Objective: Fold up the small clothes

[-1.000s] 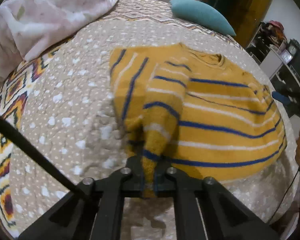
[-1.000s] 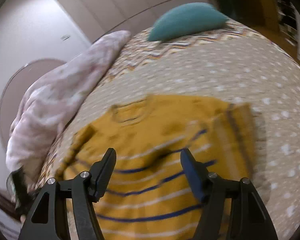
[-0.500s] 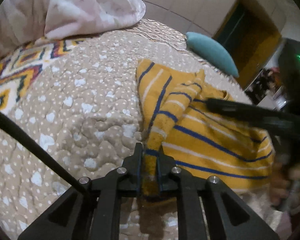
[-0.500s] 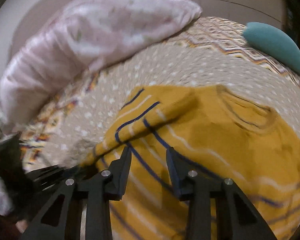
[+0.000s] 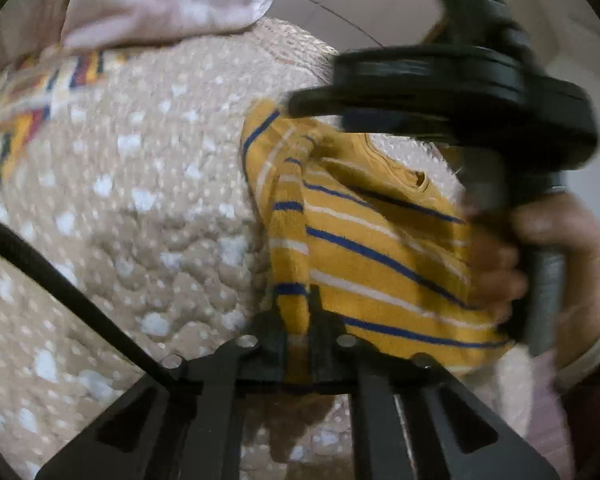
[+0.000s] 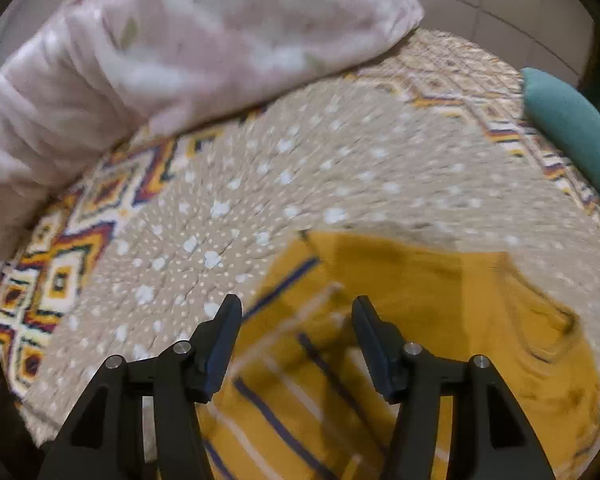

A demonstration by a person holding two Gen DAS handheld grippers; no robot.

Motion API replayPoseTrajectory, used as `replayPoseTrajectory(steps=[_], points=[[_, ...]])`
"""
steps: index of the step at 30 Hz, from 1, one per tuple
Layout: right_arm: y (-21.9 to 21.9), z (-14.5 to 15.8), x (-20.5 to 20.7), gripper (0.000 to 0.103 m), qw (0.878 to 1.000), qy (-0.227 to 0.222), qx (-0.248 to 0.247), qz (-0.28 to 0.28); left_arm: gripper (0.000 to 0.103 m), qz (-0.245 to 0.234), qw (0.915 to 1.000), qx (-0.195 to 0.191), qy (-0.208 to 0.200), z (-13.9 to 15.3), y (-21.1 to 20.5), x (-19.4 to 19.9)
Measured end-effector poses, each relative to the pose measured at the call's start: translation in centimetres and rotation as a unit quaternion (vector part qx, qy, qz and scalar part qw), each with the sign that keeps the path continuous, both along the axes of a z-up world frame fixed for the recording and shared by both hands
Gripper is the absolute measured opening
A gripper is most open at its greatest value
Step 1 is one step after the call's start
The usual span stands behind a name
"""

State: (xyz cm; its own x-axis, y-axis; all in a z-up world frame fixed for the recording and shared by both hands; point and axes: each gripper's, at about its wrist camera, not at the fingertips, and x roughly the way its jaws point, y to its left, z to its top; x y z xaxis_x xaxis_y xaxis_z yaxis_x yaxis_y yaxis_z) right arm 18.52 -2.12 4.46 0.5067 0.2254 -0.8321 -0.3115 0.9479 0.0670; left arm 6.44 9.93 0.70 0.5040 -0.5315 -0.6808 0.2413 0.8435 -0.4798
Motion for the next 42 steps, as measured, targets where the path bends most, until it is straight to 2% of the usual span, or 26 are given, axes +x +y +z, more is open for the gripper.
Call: replayPoseTrajectory(steps=[4,6,7,9,10,11,13,14,15,16,18,20,24,27,28,29,30,33,36,38,40,41,42], points=[[-7.1,4.0,-3.5,0.065,0.999,-0.037,-0.007,-0.039,0.006,0.049,0.9963,0.051,-0.049,2.0,0.8,-0.8],[-12.9,5.6,-5.5,0.067,0.995,-0.050,-0.007,-0.092,0.006,0.081,0.9920,0.075,-0.061,2.5,1.3,-1.3],[-15.2,5.9,-6.4,0.067,0.992,-0.054,-0.009,-0.116,0.006,0.112,0.9871,0.093,-0.067,2.6,2.0,-1.3],[-20.6,6.1,-8.4,0.067,0.983,-0.057,-0.010,-0.172,0.006,0.139,0.9845,0.084,-0.067,2.9,3.1,-1.7],[-23.2,5.8,-9.6,0.067,0.979,-0.052,-0.006,-0.196,0.006,0.144,0.9850,0.069,-0.066,3.0,4.0,-1.9],[-25.1,5.6,-10.2,0.067,0.976,-0.047,0.000,-0.210,0.009,0.143,0.9868,0.037,-0.065,3.4,4.5,-2.5],[-27.8,4.8,-11.5,0.067,0.973,-0.038,0.016,-0.229,0.028,0.132,0.9881,0.002,-0.079,4.2,4.1,-3.5],[-28.9,4.1,-12.2,0.067,0.971,-0.032,0.023,-0.234,0.047,0.126,0.9876,-0.009,-0.093,4.7,3.5,-4.3],[-29.6,3.4,-12.8,0.067,0.971,-0.026,0.027,-0.237,0.059,0.119,0.9874,-0.015,-0.104,5.0,2.9,-4.6],[-30.1,2.6,-13.1,0.067,0.971,-0.020,0.030,-0.237,0.062,0.106,0.9877,-0.020,-0.113,5.2,1.6,-5.0],[-30.1,1.5,-13.3,0.067,0.971,-0.012,0.035,-0.236,0.063,0.070,0.9902,-0.017,-0.120,5.2,-0.9,-5.2],[-29.9,0.6,-13.0,0.067,0.972,-0.011,0.037,-0.233,0.063,0.040,0.9929,0.008,-0.111,4.2,-3.2,-5.0],[-28.6,-0.4,-10.8,0.071,0.976,-0.026,0.001,-0.215,0.063,0.013,0.9952,0.050,-0.083,1.6,-5.9,-3.8],[-28.3,-2.3,-8.8,0.071,0.978,-0.012,-0.030,-0.207,0.064,0.011,0.9969,0.038,-0.068,1.1,-5.6,-3.0],[-28.3,-3.1,-8.3,0.065,0.979,0.001,-0.030,-0.202,0.064,0.013,0.9975,0.027,-0.063,0.9,-5.3,-2.8],[-28.3,-3.6,-8.0,0.035,0.981,0.014,-0.018,-0.194,0.064,0.015,0.9980,0.018,-0.059,0.8,-5.0,-2.8],[-28.2,-3.8,-8.1,0.014,0.983,0.022,0.009,-0.183,0.064,0.017,0.9984,0.009,-0.054,0.6,-4.7,-2.6],[-28.3,-2.1,-8.9,0.008,0.984,-0.007,0.029,-0.177,0.064,0.020,0.9987,0.003,-0.047,0.4,-4.4,-2.3],[-30.8,-0.7,-8.7,0.008,0.971,-0.033,0.008,-0.238,0.064,0.019,0.9984,0.015,-0.050,0.4,-4.9,-2.4],[-32.9,-0.8,-8.1,0.008,0.958,-0.031,0.004,-0.286,0.064,0.017,0.9983,0.019,-0.053,0.4,-5.1,-2.4],[-33.1,-1.9,-7.2,0.008,0.956,-0.011,-0.019,-0.293,0.064,0.017,0.9983,0.021,-0.052,0.3,-5.1,-2.2],[-32.6,-2.8,-6.6,0.009,0.956,0.001,-0.046,-0.291,0.064,0.017,0.9983,0.020,-0.052,0.3,-5.1,-2.2],[-32.1,-3.6,-6.4,0.014,0.955,0.009,-0.069,-0.289,0.064,0.017,0.9984,0.018,-0.051,0.3,-5.1,-2.1]])
